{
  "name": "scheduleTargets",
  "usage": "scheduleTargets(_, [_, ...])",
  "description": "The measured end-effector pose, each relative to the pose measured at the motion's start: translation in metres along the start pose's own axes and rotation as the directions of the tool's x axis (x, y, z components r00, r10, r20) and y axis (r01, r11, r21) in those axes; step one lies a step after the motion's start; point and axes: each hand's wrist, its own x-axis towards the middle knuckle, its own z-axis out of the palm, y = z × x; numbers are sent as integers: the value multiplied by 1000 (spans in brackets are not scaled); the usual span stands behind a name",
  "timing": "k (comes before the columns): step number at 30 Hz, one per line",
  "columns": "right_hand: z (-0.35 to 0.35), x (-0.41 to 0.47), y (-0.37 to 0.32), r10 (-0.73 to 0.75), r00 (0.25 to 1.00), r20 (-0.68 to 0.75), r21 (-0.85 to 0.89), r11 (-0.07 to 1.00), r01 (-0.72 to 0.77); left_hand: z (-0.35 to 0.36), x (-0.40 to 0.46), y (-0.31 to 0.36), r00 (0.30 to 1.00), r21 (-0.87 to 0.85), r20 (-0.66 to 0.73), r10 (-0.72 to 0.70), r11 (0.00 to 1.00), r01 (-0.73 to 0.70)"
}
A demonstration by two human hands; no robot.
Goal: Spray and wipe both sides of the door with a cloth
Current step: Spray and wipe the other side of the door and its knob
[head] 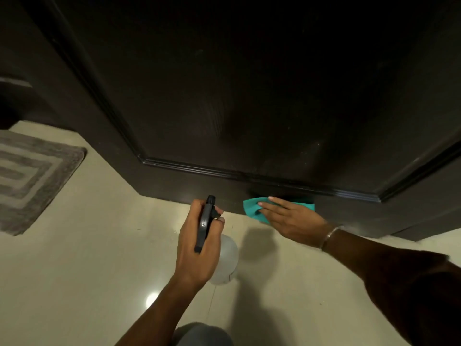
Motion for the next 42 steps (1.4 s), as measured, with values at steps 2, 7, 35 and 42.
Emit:
scheduleTargets(2, [-5, 34, -5, -32, 999, -11, -42, 999, 32, -5, -1, -1, 1000, 25, -10, 8, 1000, -8])
scheduleTargets(7, [-21, 95, -14, -121, 985, 119, -243, 959, 147, -21, -4, -5, 998, 87, -53, 14, 996, -10])
scheduleTargets(35, [-213, -10, 68, 281, 939, 198, 212, 923, -321, 16, -15, 100, 992, 119, -114, 46, 992, -33])
scheduleTargets(42, [-393, 8, 143, 252, 967, 38, 321, 913, -251, -60, -23, 245, 971, 100, -239, 13, 995, 11])
